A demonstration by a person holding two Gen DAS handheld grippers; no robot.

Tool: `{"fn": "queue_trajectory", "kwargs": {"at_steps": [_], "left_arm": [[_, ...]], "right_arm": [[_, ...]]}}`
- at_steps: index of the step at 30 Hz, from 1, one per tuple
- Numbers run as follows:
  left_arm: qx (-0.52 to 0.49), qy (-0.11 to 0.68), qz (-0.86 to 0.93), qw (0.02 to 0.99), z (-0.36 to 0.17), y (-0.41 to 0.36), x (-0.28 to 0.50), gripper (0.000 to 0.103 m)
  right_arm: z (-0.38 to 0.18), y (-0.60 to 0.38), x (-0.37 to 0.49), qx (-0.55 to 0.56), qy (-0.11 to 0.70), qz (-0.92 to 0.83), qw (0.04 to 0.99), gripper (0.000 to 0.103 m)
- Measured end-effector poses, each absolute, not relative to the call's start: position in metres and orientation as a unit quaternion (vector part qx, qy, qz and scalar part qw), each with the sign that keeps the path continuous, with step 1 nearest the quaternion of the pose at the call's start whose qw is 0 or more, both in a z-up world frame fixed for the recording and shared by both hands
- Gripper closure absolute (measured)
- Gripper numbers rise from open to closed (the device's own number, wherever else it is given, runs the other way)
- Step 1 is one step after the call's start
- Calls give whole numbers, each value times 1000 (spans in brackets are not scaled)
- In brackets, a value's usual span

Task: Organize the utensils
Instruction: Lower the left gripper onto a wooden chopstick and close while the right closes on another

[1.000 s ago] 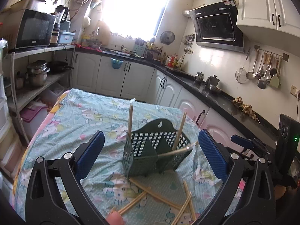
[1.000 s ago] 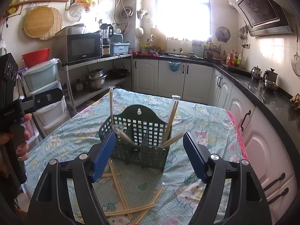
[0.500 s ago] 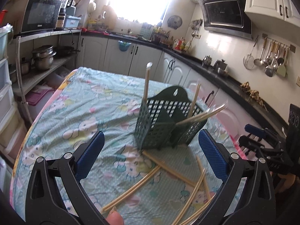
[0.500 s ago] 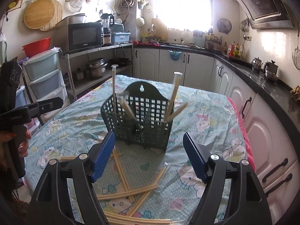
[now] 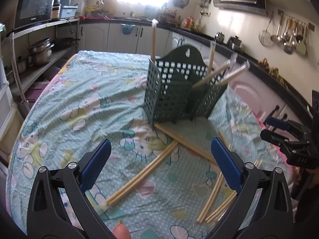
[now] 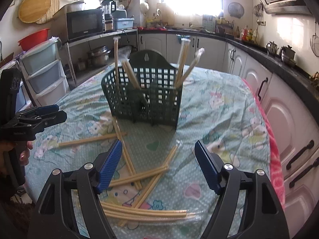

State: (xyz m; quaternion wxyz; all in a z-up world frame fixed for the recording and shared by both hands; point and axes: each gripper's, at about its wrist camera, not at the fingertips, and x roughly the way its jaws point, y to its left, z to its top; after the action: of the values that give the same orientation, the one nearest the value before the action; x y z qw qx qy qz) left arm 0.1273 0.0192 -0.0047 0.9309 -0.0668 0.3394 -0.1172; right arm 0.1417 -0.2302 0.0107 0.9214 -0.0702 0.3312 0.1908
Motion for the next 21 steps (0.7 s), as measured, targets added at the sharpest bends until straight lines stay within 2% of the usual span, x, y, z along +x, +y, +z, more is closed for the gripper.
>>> {"fn": "queue_trajectory", "kwargs": {"at_steps": [14, 21], "left_arm": [[-13, 374, -131, 918, -33, 2, 132, 11], [13, 399, -123, 909, -47, -2, 143, 36]], "right_arm": [[-17, -252, 130, -62, 369, 171, 911, 31], [-33, -263, 118, -59, 394, 161, 903, 31]]}}
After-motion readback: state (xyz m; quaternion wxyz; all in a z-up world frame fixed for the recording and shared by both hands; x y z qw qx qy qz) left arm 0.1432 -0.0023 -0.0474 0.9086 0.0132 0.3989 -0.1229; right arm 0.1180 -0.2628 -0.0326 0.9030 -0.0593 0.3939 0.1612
